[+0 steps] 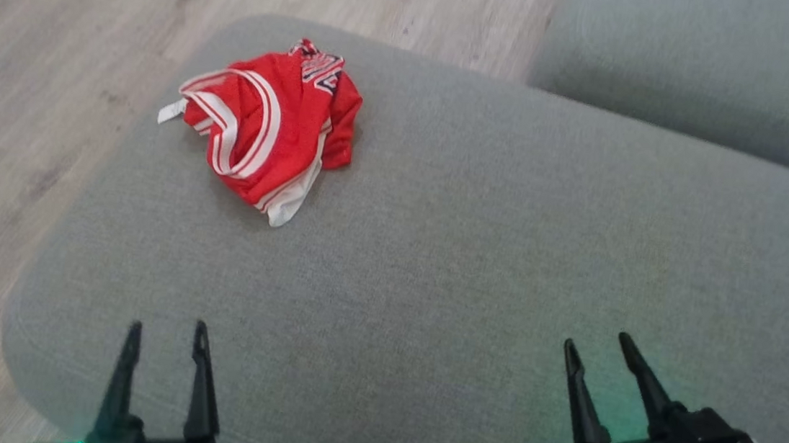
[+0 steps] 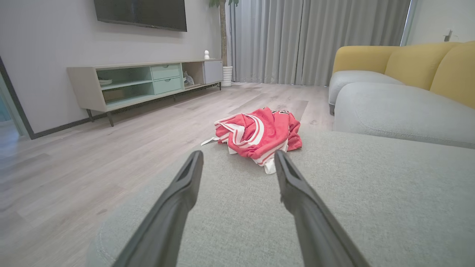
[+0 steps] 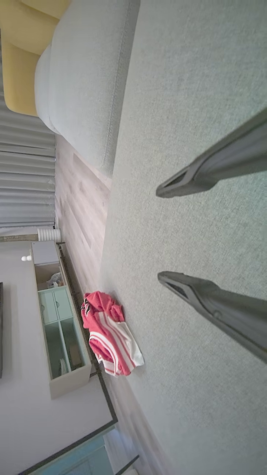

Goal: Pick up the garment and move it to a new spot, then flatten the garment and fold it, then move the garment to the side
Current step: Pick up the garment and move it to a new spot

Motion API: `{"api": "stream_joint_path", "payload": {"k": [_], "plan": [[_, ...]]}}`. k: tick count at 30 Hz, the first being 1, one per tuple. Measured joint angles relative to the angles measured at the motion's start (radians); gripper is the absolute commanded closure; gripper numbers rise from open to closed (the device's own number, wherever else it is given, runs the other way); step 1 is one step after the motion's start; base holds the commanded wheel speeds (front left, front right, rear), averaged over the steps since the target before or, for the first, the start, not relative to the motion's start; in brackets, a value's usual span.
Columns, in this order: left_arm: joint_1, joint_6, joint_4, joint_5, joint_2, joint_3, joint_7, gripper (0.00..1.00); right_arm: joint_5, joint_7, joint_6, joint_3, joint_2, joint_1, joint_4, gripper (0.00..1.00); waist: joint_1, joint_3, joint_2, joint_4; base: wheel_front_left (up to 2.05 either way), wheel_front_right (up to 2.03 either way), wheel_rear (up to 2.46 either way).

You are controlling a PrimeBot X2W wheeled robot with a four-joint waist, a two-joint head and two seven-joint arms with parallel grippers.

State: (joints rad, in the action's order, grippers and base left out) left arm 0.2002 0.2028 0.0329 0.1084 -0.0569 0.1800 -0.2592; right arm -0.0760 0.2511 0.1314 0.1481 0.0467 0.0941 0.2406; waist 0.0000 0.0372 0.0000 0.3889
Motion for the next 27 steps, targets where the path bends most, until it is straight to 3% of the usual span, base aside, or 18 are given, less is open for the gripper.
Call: {"api": "stream_joint_path", "payload": {"k": [4, 7, 11, 14, 17, 22, 23, 27], "plan": [[-0.069, 0.001, -0.040, -0.006, 0.001, -0.053, 0.000, 0.00, 0.021, 0.000, 0.000, -0.012, 0.023, -0.024, -0.021, 0.00, 0.0000, 0.065, 0.0000, -0.008, 0.00, 0.00, 0.00], [-0.197, -0.001, -0.063, -0.005, 0.004, -0.099, 0.000, 0.00, 0.035, 0.000, 0.000, -0.013, 0.086, -0.075, -0.045, 0.00, 0.0002, 0.138, 0.0000, -0.014, 0.00, 0.00, 0.00], [-0.407, -0.046, -0.038, -0.012, 0.004, -0.123, -0.001, 0.00, 0.046, 0.000, 0.000, -0.017, 0.173, -0.140, -0.076, 0.00, 0.0004, 0.253, 0.0000, -0.019, 0.00, 0.00, 0.00], [-0.567, -0.090, 0.101, -0.026, -0.007, -0.122, -0.001, 0.00, 0.051, 0.000, 0.000, -0.021, 0.231, -0.163, -0.089, 0.00, 0.0006, 0.340, 0.0000, -0.019, 0.00, 0.00, 0.00], [-0.723, -0.099, 0.291, -0.024, -0.023, -0.140, 0.007, 0.00, 0.051, 0.006, 0.000, -0.016, 0.273, -0.172, -0.129, 0.00, 0.0004, 0.413, 0.0000, -0.017, 0.00, 0.00, 0.00], [-0.944, -0.115, 0.575, 0.013, -0.053, -0.176, 0.114, 0.00, 0.051, 0.015, 0.000, 0.003, 0.316, -0.200, -0.197, 0.00, 0.0000, 0.495, 0.0000, -0.022, 0.00, 0.00, 0.00], [-0.944, -0.115, 0.575, 0.013, -0.053, -0.176, 0.114, 0.00, 0.051, 0.015, 0.000, 0.003, 0.316, -0.200, -0.197, 0.00, 0.0000, 0.495, 0.0000, -0.022, 0.00, 0.00, 0.00], [-1.034, -0.131, 0.803, 0.058, -0.068, -0.207, 0.231, 0.00, 0.049, 0.021, 0.000, 0.025, 0.330, -0.227, -0.218, 0.00, 0.0000, 0.525, 0.0000, -0.045, 0.00, 0.00, 0.00]]}}
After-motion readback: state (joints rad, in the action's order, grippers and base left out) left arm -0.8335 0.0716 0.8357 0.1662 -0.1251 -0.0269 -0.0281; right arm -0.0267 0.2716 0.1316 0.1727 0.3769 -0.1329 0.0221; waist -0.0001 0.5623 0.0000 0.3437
